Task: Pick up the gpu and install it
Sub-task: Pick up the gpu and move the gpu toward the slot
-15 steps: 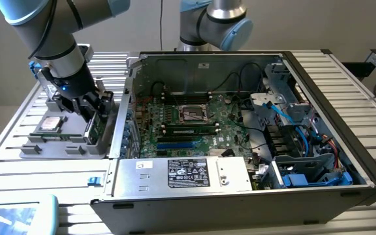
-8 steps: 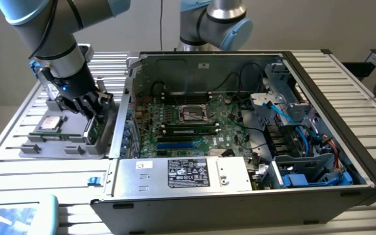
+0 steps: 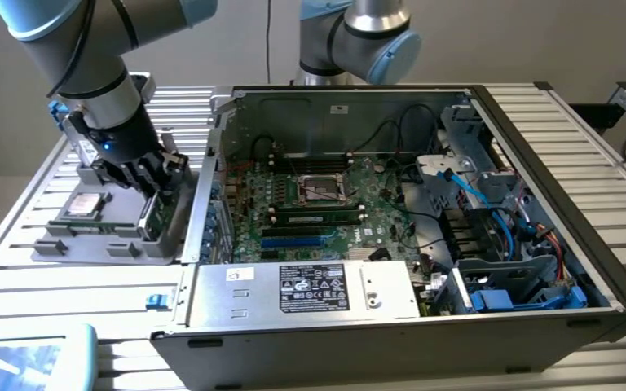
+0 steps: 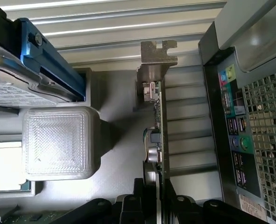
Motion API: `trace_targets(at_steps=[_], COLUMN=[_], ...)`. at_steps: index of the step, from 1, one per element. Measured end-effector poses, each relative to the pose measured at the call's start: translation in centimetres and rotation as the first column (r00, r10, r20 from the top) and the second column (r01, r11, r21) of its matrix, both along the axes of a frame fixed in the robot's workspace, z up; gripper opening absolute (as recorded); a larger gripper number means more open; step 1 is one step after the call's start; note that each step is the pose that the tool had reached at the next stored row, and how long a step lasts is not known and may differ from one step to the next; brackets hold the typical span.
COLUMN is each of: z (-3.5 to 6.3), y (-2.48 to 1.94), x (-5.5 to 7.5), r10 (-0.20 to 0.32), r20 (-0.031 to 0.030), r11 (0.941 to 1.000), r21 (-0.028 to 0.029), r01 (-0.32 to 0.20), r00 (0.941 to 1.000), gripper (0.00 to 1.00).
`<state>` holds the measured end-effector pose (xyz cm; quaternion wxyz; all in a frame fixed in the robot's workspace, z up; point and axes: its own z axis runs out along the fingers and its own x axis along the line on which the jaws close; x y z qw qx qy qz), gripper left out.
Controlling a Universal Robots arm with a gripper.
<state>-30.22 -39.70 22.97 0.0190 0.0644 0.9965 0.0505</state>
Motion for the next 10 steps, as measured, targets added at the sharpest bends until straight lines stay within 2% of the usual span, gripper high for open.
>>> trace_targets(at_steps=[2, 7, 10], z=[0.76, 1.76, 3.1], y=[0.0, -0.01, -0.02], x=[0.0, 0.0, 0.0], r10=[0.0, 0.001, 0.001], r20=[-0.0002, -0.0002, -0.0001], r11=[1.0, 1.0, 1.0], r21=[-0.0002, -0.0002, -0.0001], r01=[0.0, -0.001, -0.001], r00=[1.0, 1.0, 1.0], gripper=[0.27, 0.27, 0.27])
